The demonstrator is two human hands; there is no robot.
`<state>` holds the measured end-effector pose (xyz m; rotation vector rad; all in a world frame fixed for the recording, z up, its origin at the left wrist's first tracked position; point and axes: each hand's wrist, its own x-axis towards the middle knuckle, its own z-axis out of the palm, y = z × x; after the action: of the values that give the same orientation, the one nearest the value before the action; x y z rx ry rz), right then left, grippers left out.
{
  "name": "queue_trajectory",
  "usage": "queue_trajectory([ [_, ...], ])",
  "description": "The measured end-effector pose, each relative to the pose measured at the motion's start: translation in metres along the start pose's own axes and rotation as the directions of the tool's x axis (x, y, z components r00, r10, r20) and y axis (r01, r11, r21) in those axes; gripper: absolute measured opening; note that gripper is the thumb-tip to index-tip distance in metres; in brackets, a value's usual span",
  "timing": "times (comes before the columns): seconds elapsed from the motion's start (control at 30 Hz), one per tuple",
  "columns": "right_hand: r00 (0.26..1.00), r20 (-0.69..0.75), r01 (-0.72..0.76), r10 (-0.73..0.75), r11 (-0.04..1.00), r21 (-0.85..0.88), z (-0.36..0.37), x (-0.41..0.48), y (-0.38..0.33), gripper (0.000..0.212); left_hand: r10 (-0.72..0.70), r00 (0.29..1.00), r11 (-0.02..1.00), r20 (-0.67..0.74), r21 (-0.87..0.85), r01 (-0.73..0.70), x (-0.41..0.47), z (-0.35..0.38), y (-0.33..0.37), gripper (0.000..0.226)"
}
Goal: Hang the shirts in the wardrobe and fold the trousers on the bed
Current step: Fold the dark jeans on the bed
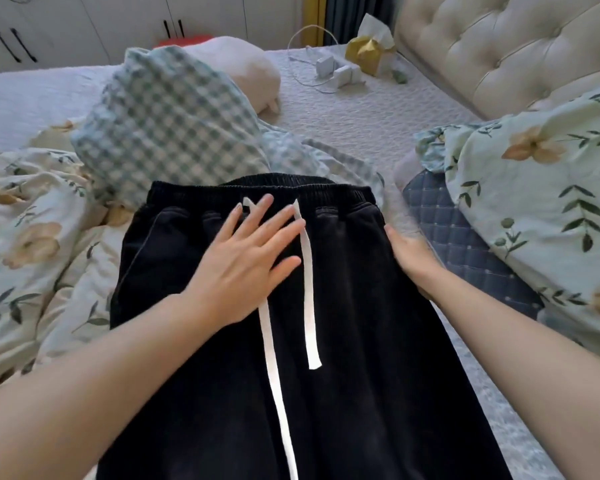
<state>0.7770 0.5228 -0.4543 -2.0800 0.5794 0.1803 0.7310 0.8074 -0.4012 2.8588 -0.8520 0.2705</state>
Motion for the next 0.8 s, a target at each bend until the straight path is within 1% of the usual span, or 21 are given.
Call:
queue_trajectory([
  [0.03,1.000,-0.005,-0.004,0.004,1.000,0.020,0.000,-0.001,0.003,0.056,0.004,0.996,0.999,0.091,0.034,-0.007,-0.001,0.010,0.004,0.065],
  [0.1,1.000,-0.021,-0.022,0.022,1.000,-0.004,-0.002,-0.002,0.010,0.061,-0.079,0.969,0.996,0.235,0.054,0.068,0.001,0.026,0.003,0.069],
  [0.17,0.999,-0.031,-0.037,0.035,0.997,-0.073,-0.005,-0.003,0.020,0.064,-0.152,0.932,0.987,0.329,0.095,0.128,0.008,0.038,0.002,0.066],
  [0.2,0.998,-0.029,-0.054,0.052,0.995,-0.079,-0.006,-0.004,0.024,0.067,-0.174,0.918,0.983,0.356,0.123,0.139,0.012,0.042,0.004,0.065],
  [0.27,0.996,-0.022,-0.082,0.081,0.995,-0.058,-0.010,-0.012,0.029,0.065,-0.196,0.905,0.976,0.376,0.162,0.144,0.018,0.045,0.008,0.065],
  [0.4,0.993,0.062,-0.106,0.100,0.989,0.102,-0.014,-0.036,0.034,0.040,-0.227,0.876,0.967,0.425,0.204,0.152,0.019,0.045,0.008,0.064],
  [0.5,0.999,0.038,-0.026,0.018,0.971,0.236,-0.016,-0.056,0.028,0.032,-0.246,0.860,0.963,0.447,0.210,0.167,0.020,0.043,0.010,0.063],
  [0.6,0.998,0.007,0.052,-0.058,0.932,0.357,-0.023,-0.079,0.011,0.020,-0.237,0.850,0.968,0.469,0.184,0.169,0.021,0.034,0.012,0.063],
  [0.67,0.990,-0.007,0.130,-0.139,0.909,0.396,-0.029,-0.096,0.000,0.022,-0.219,0.866,0.973,0.449,0.163,0.161,0.018,0.026,0.013,0.063],
  [0.73,0.976,-0.018,0.207,-0.219,0.888,0.411,-0.035,-0.111,-0.013,0.027,-0.203,0.894,0.976,0.400,0.150,0.155,0.010,0.018,0.017,0.061],
  [0.8,0.960,-0.011,0.259,-0.280,0.872,0.416,-0.038,-0.125,-0.024,0.030,-0.214,0.900,0.976,0.379,0.054,0.209,-0.001,0.010,0.021,0.060],
])
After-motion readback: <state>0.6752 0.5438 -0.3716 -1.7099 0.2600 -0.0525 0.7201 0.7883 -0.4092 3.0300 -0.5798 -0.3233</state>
